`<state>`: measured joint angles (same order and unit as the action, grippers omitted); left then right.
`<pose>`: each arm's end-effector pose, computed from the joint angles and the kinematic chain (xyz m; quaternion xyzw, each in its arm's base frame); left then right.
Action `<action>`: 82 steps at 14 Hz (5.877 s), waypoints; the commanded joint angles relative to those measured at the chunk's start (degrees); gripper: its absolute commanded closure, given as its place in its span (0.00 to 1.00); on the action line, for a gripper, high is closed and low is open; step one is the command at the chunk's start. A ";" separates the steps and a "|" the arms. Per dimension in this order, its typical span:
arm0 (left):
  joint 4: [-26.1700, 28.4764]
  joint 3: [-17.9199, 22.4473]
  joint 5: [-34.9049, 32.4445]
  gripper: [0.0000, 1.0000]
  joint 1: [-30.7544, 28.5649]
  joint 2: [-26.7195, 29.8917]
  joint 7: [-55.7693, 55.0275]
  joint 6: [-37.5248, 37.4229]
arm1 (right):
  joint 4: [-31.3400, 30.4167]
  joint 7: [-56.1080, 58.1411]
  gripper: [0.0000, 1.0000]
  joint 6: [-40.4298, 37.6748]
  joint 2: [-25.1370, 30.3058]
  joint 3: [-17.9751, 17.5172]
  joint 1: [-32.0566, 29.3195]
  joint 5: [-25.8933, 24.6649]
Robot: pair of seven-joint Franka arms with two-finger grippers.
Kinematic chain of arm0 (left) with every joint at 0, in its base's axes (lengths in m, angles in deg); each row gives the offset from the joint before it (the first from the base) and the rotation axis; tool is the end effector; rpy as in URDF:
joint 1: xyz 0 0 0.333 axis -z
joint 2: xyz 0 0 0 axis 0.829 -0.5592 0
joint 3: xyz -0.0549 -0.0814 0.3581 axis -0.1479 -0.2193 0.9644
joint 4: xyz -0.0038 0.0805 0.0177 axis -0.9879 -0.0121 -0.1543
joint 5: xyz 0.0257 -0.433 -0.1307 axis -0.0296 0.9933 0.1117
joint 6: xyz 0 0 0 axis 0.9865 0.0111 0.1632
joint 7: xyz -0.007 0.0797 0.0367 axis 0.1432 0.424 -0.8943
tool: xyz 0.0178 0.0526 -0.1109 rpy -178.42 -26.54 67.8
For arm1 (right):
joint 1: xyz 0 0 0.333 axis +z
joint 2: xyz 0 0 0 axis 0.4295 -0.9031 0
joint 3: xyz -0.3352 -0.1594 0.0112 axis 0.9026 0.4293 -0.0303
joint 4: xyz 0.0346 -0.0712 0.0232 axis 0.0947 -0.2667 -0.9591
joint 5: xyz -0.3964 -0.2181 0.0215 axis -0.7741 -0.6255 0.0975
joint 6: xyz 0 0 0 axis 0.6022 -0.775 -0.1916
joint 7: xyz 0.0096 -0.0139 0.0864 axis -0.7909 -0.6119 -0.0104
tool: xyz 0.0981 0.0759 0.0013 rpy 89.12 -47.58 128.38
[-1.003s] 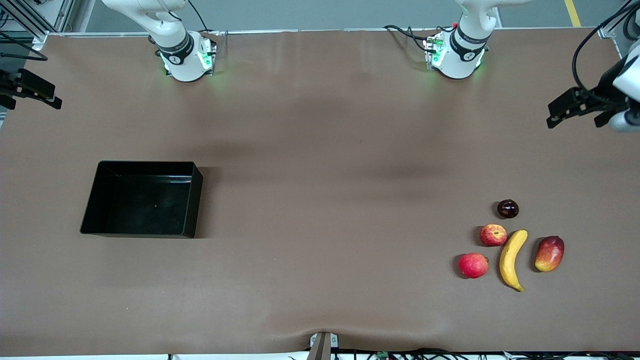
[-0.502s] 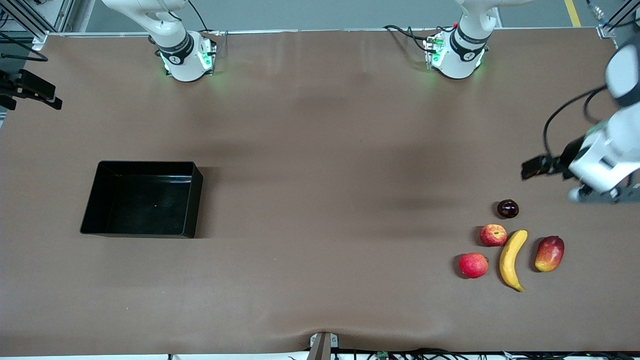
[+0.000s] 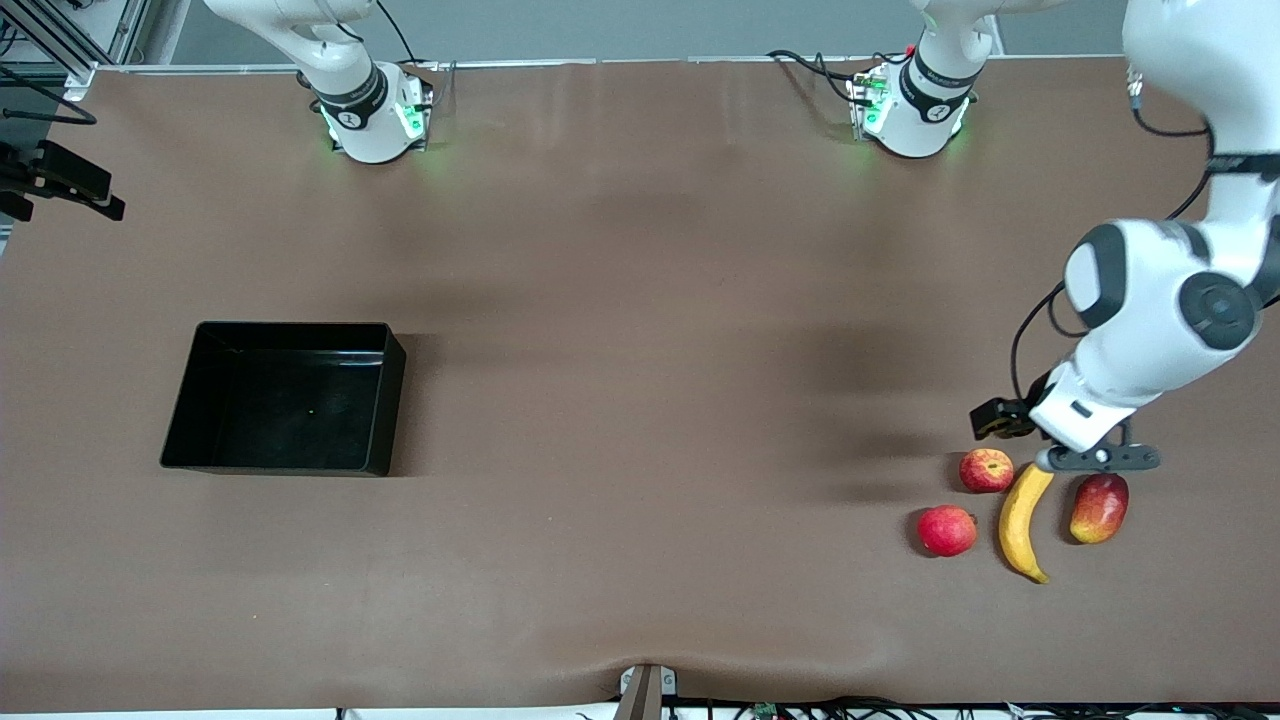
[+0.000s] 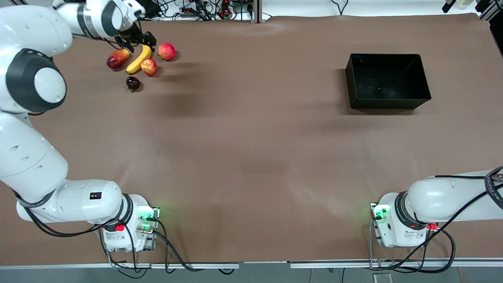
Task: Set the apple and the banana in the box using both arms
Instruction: 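Lower the left gripper and grasp the red-yellow apple, then reach the right gripper to the black box edge and push it, then push the black box toward the fruit with the right gripper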
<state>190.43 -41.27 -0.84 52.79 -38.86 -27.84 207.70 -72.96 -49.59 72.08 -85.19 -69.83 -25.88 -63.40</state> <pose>0.7185 -0.0246 0.3046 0.9984 0.0049 0.0542 0.0133 0.5706 -0.0438 0.7056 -0.9988 0.0033 0.0479 0.0054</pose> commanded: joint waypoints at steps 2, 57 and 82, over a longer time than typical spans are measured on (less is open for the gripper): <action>-2.60 -0.13 -1.54 0.00 -1.62 -6.61 1.08 5.41 | 0.49 0.69 0.00 0.01 -0.26 -0.22 -1.23 1.12; -5.69 -6.11 -6.02 1.00 -1.71 4.80 -4.37 -17.35 | -14.01 20.99 1.00 37.54 -32.78 -0.57 -17.05 1.12; -5.86 -6.20 -6.11 1.00 -1.36 5.33 -3.75 -19.99 | 1.64 -4.64 1.00 22.41 -31.20 -1.53 18.17 18.26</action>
<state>183.88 -47.20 -6.33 51.45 -35.03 -31.31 189.18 -71.77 -51.28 93.08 -116.10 -71.93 -10.65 -47.52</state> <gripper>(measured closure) 0.291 0.943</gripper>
